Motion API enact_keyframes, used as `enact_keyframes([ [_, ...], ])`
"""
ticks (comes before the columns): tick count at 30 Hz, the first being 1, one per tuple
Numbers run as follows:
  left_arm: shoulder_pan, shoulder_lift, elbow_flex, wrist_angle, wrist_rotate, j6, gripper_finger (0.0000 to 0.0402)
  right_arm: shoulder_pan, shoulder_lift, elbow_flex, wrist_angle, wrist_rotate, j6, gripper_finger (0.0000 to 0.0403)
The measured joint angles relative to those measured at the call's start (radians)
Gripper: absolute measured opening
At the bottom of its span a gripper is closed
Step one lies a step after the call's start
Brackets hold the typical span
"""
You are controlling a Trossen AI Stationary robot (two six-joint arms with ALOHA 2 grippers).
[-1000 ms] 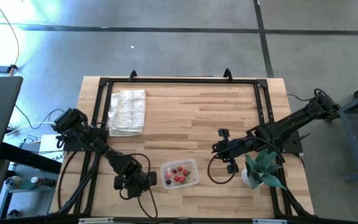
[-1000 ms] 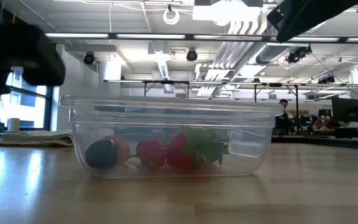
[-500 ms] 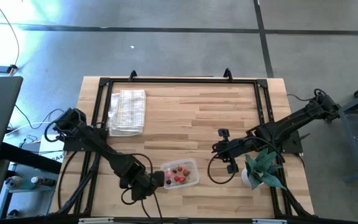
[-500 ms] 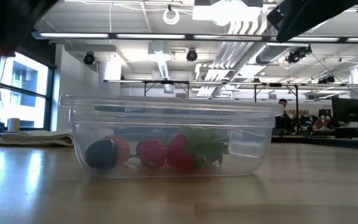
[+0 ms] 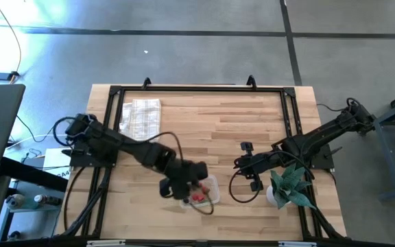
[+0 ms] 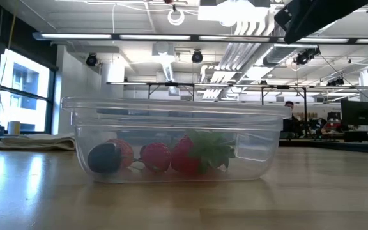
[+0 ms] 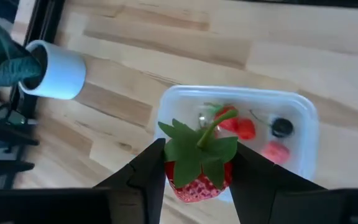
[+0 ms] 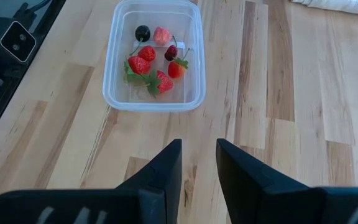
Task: Pick and placing Produce into tupperware
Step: Put the red strawberry into the transparent bin
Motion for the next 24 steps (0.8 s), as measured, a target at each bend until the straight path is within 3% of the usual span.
enact_keyframes([
  [5,0.028,0.091,-0.001,0.016,0.052,-0.018,0.0141,0.000,0.000,0.000,0.000,0.000,0.000,0.0090],
  [11,0.027,0.212,-0.002,0.012,0.054,-0.015,0.0144,0.000,0.000,0.000,0.002,0.000,0.000,0.0090],
  [24,0.035,0.353,0.001,0.035,0.029,0.001,0.0145,0.000,0.000,0.000,-0.001,0.000,0.000,0.0090],
])
